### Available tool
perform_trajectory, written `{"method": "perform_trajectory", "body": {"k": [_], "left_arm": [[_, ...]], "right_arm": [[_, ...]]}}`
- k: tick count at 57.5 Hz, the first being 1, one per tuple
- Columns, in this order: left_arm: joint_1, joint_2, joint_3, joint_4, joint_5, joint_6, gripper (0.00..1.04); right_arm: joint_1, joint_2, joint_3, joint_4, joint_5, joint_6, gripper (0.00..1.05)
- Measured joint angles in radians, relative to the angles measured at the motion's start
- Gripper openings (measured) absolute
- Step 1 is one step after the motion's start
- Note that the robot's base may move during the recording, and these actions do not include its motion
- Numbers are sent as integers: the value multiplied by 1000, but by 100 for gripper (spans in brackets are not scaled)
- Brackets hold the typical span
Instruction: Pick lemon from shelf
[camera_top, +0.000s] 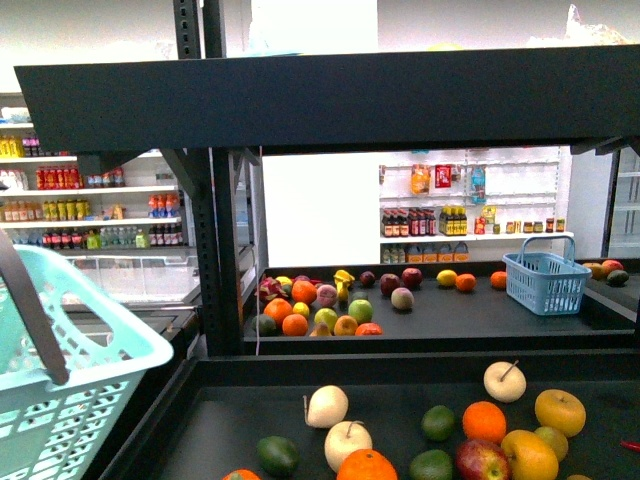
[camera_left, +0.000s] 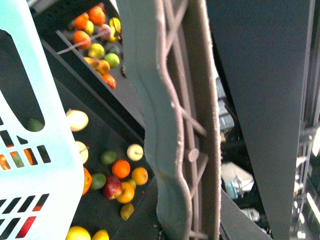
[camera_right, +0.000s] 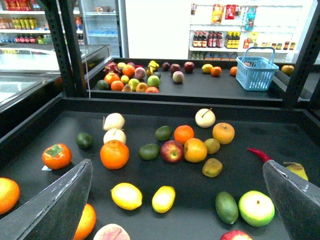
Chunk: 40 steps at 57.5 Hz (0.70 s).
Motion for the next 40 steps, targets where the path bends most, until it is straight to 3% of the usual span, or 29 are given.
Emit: {"method": "perform_trajectory", "body": {"k": [19, 40], "left_arm": [[-250, -34, -37, -39, 10, 120, 10], [-529, 135, 24, -42, -48, 186, 10]], "right_arm": [[0, 0, 0, 0, 0, 0, 102], [0, 0, 0, 0, 0, 0, 102]]}}
